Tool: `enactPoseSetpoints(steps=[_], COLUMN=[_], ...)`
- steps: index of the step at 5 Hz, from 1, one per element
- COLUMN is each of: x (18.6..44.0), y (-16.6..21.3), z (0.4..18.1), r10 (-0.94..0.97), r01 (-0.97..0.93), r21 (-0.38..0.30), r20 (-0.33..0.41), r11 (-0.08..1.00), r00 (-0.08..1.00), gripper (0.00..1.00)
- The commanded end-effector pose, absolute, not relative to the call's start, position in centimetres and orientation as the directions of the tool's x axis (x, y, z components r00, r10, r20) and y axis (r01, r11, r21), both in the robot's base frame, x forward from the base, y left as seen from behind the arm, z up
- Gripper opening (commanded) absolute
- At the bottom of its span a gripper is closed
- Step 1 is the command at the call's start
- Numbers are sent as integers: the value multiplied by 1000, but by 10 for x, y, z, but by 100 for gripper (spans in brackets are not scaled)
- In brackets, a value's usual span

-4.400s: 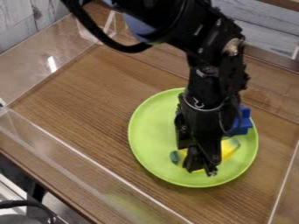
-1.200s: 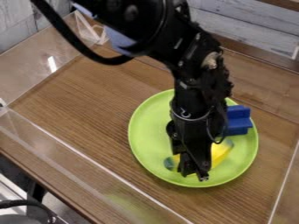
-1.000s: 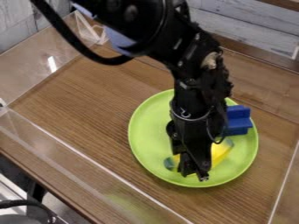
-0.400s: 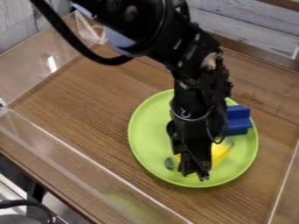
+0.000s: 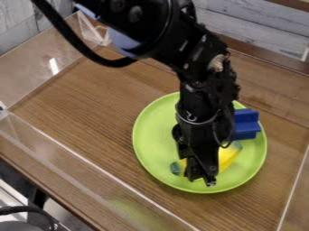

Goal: Remove the banana from inside the green plate and put it on the table

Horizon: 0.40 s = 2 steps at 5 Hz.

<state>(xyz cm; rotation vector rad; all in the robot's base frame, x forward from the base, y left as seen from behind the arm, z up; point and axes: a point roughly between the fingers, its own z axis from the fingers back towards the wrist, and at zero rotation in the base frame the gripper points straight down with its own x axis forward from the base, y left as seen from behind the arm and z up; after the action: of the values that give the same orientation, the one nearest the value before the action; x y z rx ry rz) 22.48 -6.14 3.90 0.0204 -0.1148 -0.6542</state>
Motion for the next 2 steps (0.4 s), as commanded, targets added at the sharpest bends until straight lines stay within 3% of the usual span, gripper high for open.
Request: enactPoseSetpoints(steps=[1,2], x=[229,228], y=[-59,-57], z=[50,53], r10=[-603,-603], r01=[600,600], r21=[69,69], r20=[123,118], r11=[797,797], r00=[788,789], gripper=[0,0])
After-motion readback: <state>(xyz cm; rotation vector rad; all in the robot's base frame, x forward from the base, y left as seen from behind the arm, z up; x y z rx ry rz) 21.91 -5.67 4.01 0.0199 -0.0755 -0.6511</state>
